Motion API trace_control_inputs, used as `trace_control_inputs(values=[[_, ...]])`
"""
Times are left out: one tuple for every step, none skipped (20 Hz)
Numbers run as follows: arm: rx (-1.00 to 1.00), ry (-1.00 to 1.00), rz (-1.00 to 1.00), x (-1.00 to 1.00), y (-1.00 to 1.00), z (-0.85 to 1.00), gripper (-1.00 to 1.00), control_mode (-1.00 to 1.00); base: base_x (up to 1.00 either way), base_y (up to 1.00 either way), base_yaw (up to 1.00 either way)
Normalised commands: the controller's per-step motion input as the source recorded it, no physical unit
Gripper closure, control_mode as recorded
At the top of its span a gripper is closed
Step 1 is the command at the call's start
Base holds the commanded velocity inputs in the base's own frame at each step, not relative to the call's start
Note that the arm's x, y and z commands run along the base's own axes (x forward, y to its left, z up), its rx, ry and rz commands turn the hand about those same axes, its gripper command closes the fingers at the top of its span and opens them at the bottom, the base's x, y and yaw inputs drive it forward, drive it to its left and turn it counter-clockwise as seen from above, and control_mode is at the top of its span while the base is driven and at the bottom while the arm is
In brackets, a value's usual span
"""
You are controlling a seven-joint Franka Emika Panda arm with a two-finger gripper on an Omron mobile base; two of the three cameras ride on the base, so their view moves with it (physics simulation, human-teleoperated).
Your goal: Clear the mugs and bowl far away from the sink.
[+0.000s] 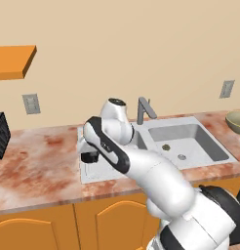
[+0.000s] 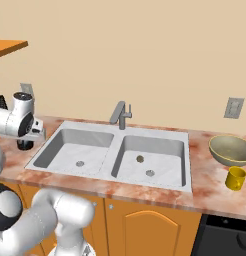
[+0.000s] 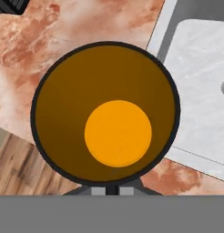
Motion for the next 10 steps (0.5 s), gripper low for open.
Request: trace_control_inputs(values=[[-0.01, 0.02, 0.01, -0.17, -1.00, 0.28, 1.00, -1.00, 0.00, 0.00, 0.00], [-0.03, 0.00, 0.03, -0.18, -1.00, 0.19, 1.00, -1.00, 0.00, 0.00, 0.00], [-0.14, 0.00, 0.05, -0.19, -1.00, 0.07, 1.00, -1.00, 0.00, 0.00, 0.00], [-0.19, 0.00, 0.07, -0.17, -1.00, 0.04, 1.00, -1.00, 0.00, 0.00, 0.00], [-0.19, 0.00, 0.08, -0.18, -1.00, 0.01, 1.00, -1.00, 0.00, 0.00, 0.00], [-0.20, 0.00, 0.07, -0.31, -1.00, 0.19, 1.00, -1.00, 0.00, 0.00, 0.00], [-0.15, -0.06, 0.10, -0.53, -1.00, 0.36, 1.00, -1.00, 0.00, 0.00, 0.00], [-0.13, -0.03, 0.06, -0.42, -1.00, 0.27, 1.00, -1.00, 0.00, 0.00, 0.00], [-0.12, 0.00, 0.01, -0.31, -1.00, 0.16, 1.00, -1.00, 0.00, 0.00, 0.00], [-0.09, 0.00, 0.00, -0.21, -1.00, 0.07, 1.00, -1.00, 0.00, 0.00, 0.00]])
